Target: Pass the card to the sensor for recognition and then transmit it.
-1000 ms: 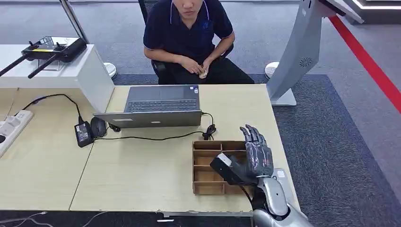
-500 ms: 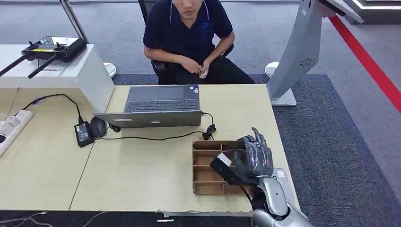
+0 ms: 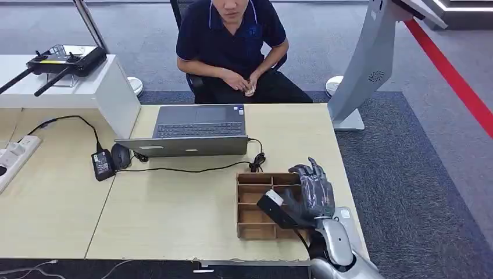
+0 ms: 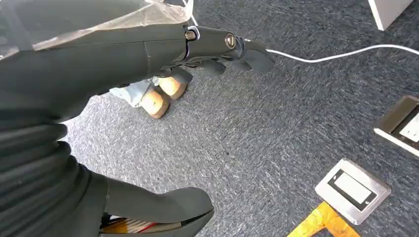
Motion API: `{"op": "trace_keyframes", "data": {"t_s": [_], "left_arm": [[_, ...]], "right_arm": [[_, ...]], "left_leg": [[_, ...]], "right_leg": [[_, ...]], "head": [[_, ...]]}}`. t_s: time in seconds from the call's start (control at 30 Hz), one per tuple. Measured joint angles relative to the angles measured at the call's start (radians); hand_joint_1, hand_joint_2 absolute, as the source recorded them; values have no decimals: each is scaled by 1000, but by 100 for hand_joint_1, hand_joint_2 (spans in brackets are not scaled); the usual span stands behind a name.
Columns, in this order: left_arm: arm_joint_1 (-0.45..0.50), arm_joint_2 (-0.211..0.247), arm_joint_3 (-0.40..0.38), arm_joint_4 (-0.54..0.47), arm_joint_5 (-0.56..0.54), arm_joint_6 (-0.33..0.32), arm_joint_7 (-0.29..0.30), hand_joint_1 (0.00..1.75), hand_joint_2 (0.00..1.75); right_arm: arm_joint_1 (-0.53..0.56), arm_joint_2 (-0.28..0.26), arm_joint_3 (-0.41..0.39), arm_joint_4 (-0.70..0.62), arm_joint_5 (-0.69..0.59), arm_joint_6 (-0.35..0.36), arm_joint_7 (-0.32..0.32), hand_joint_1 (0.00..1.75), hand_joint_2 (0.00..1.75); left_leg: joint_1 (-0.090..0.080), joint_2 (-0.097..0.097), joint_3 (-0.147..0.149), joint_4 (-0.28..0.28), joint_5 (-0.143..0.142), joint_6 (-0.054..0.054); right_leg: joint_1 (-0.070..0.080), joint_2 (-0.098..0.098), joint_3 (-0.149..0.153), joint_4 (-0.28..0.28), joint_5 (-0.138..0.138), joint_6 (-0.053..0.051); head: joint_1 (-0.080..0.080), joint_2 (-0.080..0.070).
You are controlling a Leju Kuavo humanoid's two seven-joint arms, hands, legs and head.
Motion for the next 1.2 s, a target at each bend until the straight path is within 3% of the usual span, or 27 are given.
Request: {"op": "trace_keyframes", "data": {"t_s": [0.07,0.1,0.13,0.77,1.2], "left_arm": [[0,0,0,0,0,0,0,0,175],[0,0,0,0,0,0,0,0,175],[0,0,0,0,0,0,0,0,175],[0,0,0,0,3,2,-3,0,175],[1,0,0,1,-4,2,-4,0,175]], "right_arm": [[0,0,2,0,0,1,0,68,175],[0,0,3,0,0,2,0,147,175],[0,0,4,0,0,2,0,175,175],[0,-6,7,-5,50,-16,4,175,175],[0,-23,-14,-77,90,-90,3,175,175]], "left_leg": [[0,0,0,0,0,0],[0,0,0,0,0,0],[0,0,0,0,0,0],[0,0,0,0,0,0],[0,0,0,0,0,0]], "right_leg": [[0,0,0,0,0,0],[0,0,0,0,0,0],[0,0,0,0,0,0],[0,0,0,0,0,0],[0,0,0,0,0,0]], "head": [[0,0],[0,0],[0,0],[0,0],[0,0]]}}
